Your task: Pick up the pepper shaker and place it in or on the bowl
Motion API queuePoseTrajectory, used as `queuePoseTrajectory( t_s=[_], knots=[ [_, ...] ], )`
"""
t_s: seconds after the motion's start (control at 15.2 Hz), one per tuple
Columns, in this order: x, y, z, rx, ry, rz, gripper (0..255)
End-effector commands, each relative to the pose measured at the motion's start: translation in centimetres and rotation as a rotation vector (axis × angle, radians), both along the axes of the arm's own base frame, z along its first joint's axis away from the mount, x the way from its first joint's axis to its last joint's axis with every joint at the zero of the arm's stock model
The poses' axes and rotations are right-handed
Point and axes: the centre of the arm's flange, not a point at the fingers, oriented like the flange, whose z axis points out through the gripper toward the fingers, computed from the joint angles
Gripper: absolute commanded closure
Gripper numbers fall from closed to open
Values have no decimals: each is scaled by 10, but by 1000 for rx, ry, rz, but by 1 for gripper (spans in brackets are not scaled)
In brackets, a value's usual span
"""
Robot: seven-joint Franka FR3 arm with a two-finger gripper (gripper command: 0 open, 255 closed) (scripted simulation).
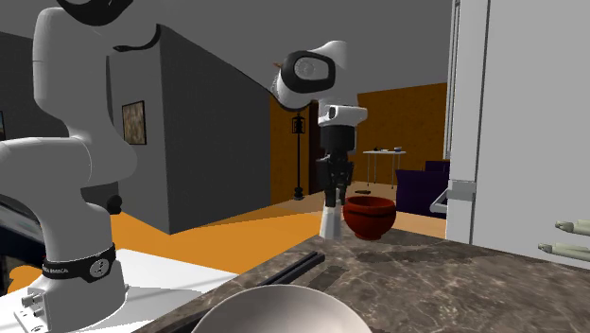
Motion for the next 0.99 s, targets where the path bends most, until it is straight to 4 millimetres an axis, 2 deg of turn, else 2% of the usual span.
queuePoseTrajectory(
  t_s=[0.0, 0.92],
  knots=[
    [0, 0, 10, 0, 0, 0, 255],
    [0, 0, 84, 0, 0, 0, 255]
  ],
)
